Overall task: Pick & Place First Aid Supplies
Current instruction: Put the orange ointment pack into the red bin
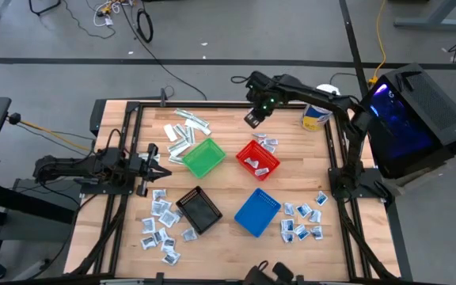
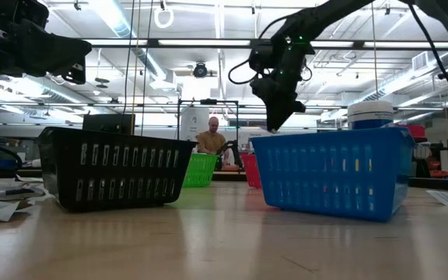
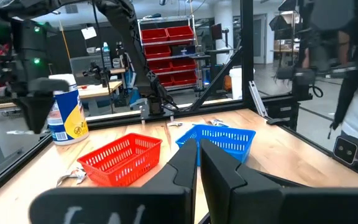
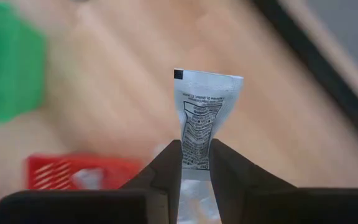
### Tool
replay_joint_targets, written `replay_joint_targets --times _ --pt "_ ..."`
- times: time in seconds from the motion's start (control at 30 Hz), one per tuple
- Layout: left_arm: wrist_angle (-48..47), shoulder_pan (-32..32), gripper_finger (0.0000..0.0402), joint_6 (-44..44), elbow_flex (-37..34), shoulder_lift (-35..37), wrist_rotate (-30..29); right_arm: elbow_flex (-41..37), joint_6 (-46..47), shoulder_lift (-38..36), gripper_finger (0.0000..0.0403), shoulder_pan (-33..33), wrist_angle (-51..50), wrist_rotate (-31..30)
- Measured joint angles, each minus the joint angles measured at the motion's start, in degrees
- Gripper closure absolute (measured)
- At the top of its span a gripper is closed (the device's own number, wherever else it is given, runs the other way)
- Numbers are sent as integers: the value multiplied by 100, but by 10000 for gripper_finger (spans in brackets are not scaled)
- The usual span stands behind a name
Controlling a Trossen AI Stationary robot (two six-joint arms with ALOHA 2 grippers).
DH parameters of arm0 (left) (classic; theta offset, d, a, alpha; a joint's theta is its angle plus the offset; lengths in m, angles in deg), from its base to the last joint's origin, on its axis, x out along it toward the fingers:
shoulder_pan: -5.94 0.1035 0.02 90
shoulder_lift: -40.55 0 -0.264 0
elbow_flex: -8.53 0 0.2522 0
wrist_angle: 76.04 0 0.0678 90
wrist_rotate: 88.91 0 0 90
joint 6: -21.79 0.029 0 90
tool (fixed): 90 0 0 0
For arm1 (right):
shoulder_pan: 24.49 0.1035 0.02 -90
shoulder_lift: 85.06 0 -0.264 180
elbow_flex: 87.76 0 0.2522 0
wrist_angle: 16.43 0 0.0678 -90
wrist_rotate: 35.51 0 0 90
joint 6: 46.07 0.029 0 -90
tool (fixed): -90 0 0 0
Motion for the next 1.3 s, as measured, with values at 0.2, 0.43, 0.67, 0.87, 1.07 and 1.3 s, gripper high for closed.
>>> replay_joint_targets --times 0.2,0.43,0.67,0.87,1.07,1.3 --pt "-1 0 376 0 2 0 2 -84 17 -2 323 391 -122 510" --pt "-1 -2 376 0 0 0 2 -397 -78 -2 323 723 -301 647" --pt "-1 -1 376 0 0 0 2 -857 -506 -2 323 984 -402 807" --pt "1 -2 376 0 0 1 1 -1095 -756 -2 323 1185 -352 811" --pt "1 0 376 0 2 0 2 -1284 -751 -2 323 1394 -34 804" --pt "1 0 376 0 2 0 2 -1327 -730 -2 322 1623 -58 171"
